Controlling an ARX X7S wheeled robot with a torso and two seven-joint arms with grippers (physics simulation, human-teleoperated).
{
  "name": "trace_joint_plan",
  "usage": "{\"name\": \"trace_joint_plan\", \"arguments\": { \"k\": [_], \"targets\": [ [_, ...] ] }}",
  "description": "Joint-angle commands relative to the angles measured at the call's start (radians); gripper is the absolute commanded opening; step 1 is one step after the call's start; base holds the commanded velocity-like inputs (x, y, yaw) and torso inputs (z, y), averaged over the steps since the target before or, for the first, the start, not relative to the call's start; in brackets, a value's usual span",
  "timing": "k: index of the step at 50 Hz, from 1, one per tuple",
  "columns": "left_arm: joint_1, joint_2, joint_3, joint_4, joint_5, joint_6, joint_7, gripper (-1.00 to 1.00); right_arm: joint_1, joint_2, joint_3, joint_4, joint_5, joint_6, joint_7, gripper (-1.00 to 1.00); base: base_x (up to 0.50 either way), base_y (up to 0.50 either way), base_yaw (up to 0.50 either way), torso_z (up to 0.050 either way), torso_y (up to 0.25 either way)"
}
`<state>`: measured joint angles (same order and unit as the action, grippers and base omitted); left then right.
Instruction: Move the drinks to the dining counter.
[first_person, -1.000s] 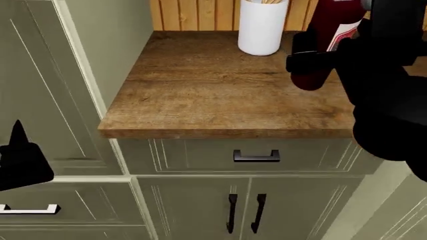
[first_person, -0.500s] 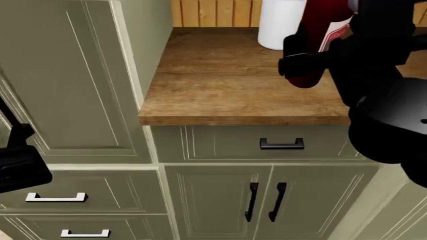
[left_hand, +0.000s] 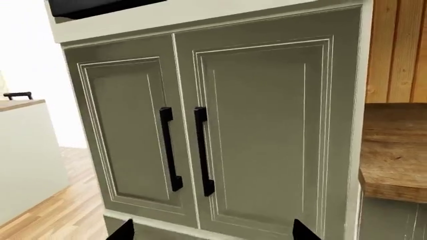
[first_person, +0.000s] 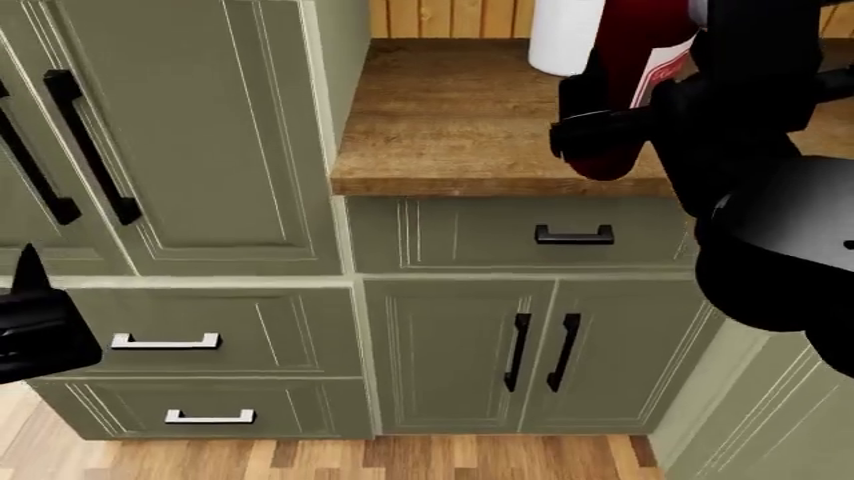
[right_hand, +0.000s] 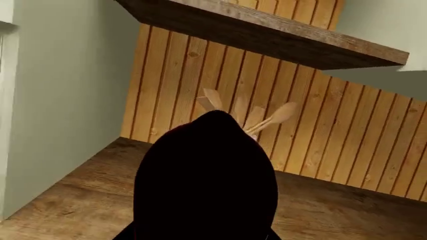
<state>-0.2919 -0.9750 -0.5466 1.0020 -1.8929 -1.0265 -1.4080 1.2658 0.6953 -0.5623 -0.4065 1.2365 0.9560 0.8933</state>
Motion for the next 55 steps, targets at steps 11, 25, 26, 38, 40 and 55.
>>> {"name": "trace_joint_plan", "arguments": {
  "k": [11,25,26,38,40,55],
  "targets": [
    [0.018,0.022,-0.015,0.002,0.02,-0.017,0.019,1.0,0.044,-0.035,0.038,-0.023,0.231,0.098,0.109,-1.0,-0.46,0.0,0.0,0.001,0.0],
    [0.017,0.018,-0.02,0.001,0.014,-0.014,0.017,1.0,0.033,-0.02,0.011,-0.04,0.138,0.081,0.059,-1.0,0.0,0.31,0.0,0.0,0.0],
    [0.017,0.019,-0.019,0.0,0.016,-0.015,0.017,1.0,0.036,-0.019,0.011,-0.044,0.146,0.084,0.063,-1.0,0.0,0.5,0.0,0.0,0.0],
    [-0.006,0.018,0.003,-0.005,0.019,-0.011,0.018,1.0,0.031,-0.013,0.021,-0.014,0.296,0.123,0.123,-1.0,0.0,0.5,0.0,0.0,0.0],
    [-0.012,0.013,0.012,-0.004,0.016,-0.008,0.012,1.0,0.024,-0.015,0.016,-0.012,0.29,0.121,0.114,-1.0,0.0,0.5,0.0,0.0,0.0],
    [-0.013,0.013,0.015,-0.005,0.015,-0.01,0.009,1.0,0.025,-0.017,0.013,-0.015,0.297,0.117,0.105,-1.0,0.0,0.5,0.0,0.0,0.0]
  ]
}}
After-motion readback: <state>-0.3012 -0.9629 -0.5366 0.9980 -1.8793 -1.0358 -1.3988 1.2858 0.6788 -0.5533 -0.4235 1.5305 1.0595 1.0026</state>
